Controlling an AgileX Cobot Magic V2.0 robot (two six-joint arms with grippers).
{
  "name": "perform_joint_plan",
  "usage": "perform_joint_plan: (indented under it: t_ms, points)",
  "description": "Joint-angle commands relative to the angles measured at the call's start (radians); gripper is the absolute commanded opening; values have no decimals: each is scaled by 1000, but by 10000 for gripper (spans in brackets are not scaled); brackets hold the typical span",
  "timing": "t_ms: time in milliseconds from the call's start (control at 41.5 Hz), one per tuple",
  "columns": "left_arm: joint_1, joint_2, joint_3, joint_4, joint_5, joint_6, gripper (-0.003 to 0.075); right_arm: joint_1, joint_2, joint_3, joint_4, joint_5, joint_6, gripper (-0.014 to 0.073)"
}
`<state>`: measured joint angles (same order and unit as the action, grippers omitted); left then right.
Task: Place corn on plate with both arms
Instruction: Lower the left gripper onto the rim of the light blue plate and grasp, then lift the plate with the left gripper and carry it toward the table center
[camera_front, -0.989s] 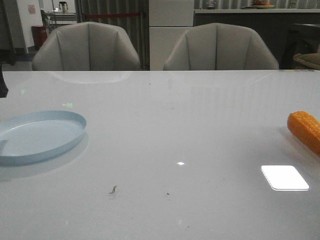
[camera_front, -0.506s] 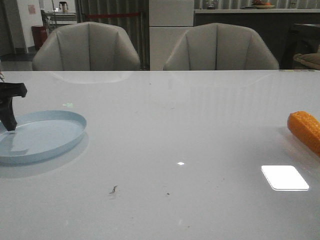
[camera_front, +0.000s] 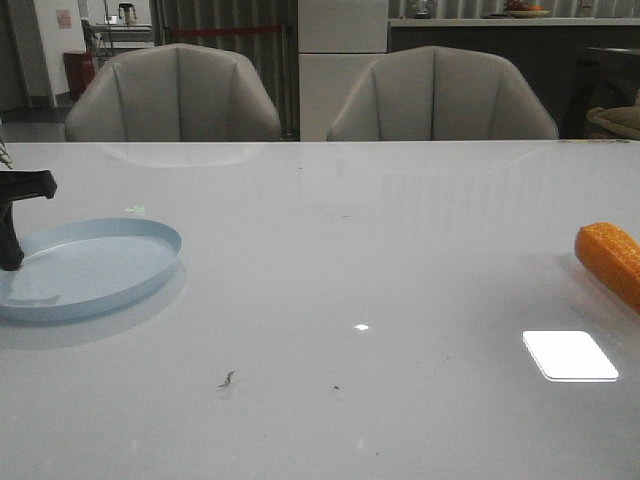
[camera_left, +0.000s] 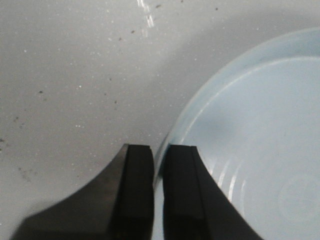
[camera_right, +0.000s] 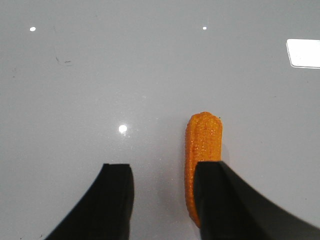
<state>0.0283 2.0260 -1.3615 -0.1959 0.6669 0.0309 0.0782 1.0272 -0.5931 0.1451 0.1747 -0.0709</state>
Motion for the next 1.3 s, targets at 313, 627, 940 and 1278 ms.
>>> perform_joint_plan:
  t_ms: [313, 627, 940, 1278]
  points:
    - [-16, -37, -241, -332, 78, -5, 94, 0, -8, -36, 4, -60, 1, 404]
    - [-141, -37, -341, -386, 162, -5, 94, 0, -8, -36, 4, -60, 1, 404]
    - [-296, -37, -341, -359, 177, -5, 94, 0, -8, -36, 4, -60, 1, 404]
    - [-390, -34, -289, -282, 177, -5, 94, 0, -8, -36, 4, -52, 1, 404]
